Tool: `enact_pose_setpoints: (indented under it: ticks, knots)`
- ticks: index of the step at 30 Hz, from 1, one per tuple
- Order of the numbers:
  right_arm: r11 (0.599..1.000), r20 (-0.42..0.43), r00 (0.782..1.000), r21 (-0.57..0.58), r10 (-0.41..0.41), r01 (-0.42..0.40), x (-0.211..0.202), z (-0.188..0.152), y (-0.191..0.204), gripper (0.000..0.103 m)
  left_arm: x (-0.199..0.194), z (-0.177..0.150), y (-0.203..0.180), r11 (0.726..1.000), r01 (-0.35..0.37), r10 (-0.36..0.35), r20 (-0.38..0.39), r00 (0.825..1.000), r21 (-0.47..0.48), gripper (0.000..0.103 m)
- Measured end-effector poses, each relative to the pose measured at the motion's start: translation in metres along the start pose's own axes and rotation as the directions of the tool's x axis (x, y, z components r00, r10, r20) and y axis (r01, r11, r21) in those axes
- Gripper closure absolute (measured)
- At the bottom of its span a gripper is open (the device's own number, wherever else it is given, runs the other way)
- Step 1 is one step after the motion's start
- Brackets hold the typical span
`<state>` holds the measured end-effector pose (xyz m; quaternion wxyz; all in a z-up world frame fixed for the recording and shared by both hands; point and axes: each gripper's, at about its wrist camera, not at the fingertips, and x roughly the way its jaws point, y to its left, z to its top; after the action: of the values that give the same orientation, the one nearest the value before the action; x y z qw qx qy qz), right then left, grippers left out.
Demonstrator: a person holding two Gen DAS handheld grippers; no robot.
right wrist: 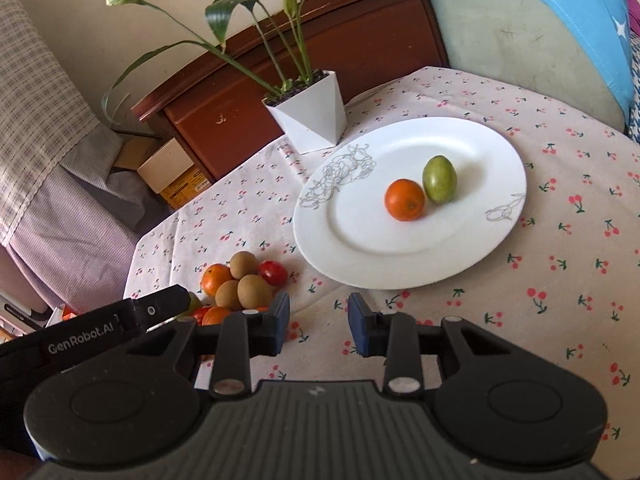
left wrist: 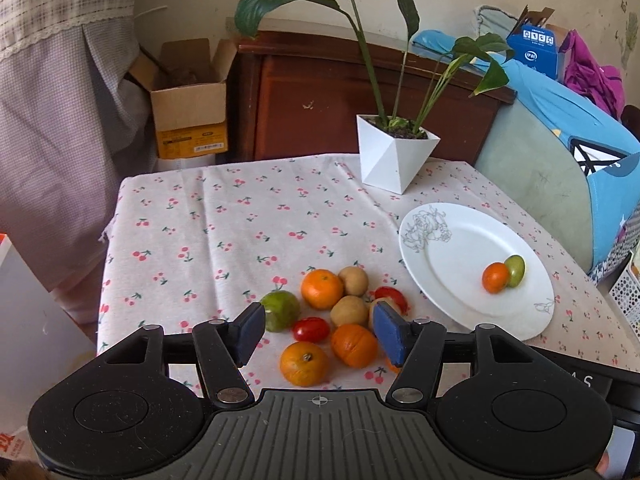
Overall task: Organize fruits
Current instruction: 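Move the right tool to another orange while the left tool moves to an orange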
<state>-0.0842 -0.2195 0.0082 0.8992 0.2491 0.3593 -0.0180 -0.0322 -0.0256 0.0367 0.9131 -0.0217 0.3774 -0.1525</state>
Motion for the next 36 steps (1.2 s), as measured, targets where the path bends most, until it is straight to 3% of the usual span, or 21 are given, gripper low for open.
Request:
enact_pose_setpoints:
  ticks: [12,21,31,36]
  knots:
    - [0.995,-0.051,0.997,-0.07,0.065,-0.068,0.012,-0.012,0.02,0.068,-0.01,-0.02,0.016,0.999,-0.034,0.035,-0.025,0.999,0.026,0.044]
    - [0.994,-0.071,0.996,-0.095,0.047,-0.054,0.029,-0.015,0.029,0.068,-0.004,-0.03,0.016,0.998,-0.016,0.019,-0.056,0.998,0.063,0.044]
    - [0.993,-0.056,0.998,-0.118,0.019,-0.025,0.038,-0.017,0.033,0.069,0.006,-0.034,0.016,0.998,-0.012,0.014,-0.03,0.999,0.065,0.045]
    - [0.993,-0.05,0.999,-0.118,0.011,-0.017,0.039,-0.017,0.032,0.074,0.012,-0.035,0.015,0.998,-0.001,0.003,-0.029,1.0,0.066,0.047]
